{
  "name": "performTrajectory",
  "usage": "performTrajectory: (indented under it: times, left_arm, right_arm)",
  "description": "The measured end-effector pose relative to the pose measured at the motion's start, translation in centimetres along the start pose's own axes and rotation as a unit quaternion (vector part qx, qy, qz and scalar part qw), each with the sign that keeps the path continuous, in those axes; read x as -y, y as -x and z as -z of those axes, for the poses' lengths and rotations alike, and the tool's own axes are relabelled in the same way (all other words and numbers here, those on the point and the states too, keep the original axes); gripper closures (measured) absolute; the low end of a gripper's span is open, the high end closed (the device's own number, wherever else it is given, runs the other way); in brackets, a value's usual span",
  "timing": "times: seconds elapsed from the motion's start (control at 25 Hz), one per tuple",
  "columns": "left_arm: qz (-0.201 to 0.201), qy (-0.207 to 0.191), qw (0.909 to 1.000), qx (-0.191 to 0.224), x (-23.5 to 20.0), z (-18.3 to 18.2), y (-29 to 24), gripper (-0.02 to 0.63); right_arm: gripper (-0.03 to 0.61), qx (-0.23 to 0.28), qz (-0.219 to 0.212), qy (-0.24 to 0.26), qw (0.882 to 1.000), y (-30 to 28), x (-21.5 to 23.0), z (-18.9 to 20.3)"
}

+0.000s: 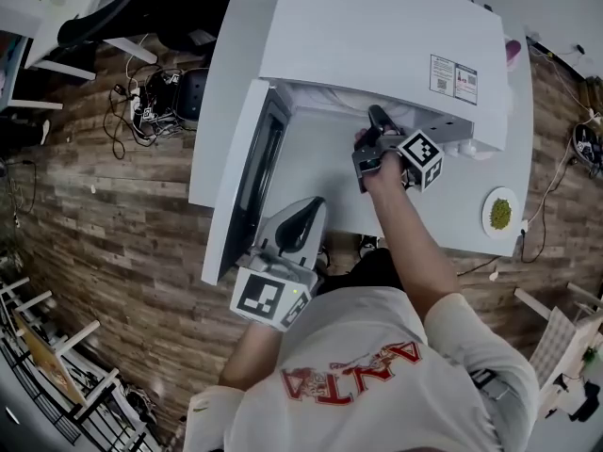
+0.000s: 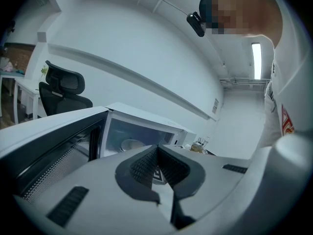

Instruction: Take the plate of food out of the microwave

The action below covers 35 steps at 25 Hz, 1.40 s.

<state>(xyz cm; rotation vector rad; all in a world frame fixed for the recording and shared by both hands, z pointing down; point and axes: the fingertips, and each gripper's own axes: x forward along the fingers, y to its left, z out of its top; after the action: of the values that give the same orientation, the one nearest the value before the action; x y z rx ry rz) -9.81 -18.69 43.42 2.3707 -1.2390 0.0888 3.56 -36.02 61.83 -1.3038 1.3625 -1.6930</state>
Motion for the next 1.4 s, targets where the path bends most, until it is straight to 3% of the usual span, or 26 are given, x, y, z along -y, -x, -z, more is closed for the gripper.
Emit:
performTrajectory:
  times: [0.4, 1.0, 1.4]
  left_arm:
    - [0.000, 0.004, 1.0000, -0.001, -0.2, 0.0, 0.0, 0.604]
    - [-0.003, 0.005, 1.0000, -0.006, -0.1, 0.3, 0.1, 0.604]
    - [-0.001, 0.001, 0.9999, -0.016, 0.3, 0.9, 0.1, 0.604]
  right_arm:
    - [0.561, 0.016, 0.034, 0.007, 0.999, -0.1, 0.7, -0.3]
    - [0.563, 0.000, 0.039, 0.002, 0.999, 2.5, 1.3, 0.6]
    - [0.538, -0.003, 0.020, -0.005, 1.000, 1.5, 1.2, 0.6]
